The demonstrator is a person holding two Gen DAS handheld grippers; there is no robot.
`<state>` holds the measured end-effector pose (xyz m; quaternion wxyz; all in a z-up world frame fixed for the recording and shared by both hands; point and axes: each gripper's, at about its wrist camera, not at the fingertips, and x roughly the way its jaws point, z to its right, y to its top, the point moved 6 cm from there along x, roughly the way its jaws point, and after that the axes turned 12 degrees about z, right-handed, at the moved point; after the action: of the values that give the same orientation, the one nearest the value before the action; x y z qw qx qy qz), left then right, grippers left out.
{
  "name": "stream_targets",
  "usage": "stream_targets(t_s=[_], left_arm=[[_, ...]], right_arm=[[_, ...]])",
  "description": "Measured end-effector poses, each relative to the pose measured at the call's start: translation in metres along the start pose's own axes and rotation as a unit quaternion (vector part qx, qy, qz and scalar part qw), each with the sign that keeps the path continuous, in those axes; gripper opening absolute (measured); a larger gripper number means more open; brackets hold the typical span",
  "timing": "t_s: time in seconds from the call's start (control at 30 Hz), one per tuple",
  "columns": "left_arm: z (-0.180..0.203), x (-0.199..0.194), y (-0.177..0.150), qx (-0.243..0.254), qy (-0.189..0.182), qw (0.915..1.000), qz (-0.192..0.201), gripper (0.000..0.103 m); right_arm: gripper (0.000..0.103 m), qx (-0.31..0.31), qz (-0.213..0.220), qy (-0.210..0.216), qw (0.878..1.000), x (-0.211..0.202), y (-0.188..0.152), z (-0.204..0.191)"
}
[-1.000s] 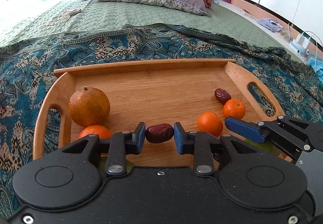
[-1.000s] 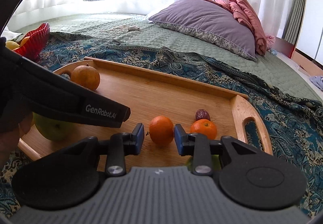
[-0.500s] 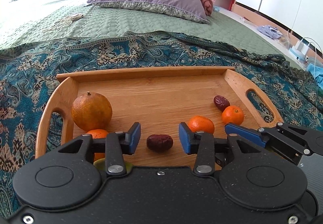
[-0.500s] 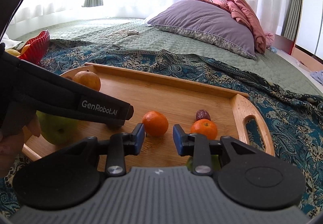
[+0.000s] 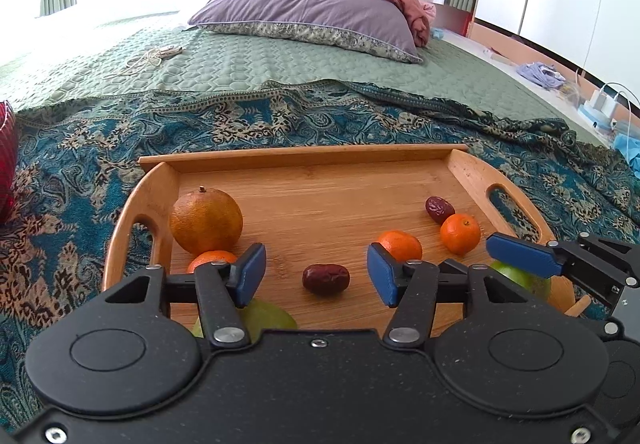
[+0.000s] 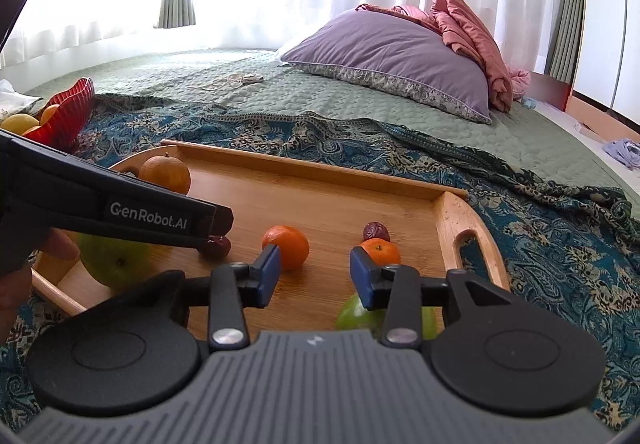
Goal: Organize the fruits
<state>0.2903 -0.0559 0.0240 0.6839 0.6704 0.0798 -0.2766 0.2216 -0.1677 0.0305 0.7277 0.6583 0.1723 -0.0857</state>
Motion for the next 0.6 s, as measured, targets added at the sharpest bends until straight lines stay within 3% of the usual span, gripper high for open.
stream_targets(t_s=[0.43, 0.6], left_arm=[[0.005, -0.04, -0.003, 0.011, 0.009, 0.9992, 0.037, 0.064], [0.007, -0.054, -0.001, 0.018, 0.014, 0.9982, 0.056, 0.069]], right_arm=[[0.066, -0.006, 0.02, -0.006, 1.0, -0.021, 0.003, 0.003], [0.073, -0.006, 0.028, -0.005, 1.0, -0.032, 0.003, 0.003]])
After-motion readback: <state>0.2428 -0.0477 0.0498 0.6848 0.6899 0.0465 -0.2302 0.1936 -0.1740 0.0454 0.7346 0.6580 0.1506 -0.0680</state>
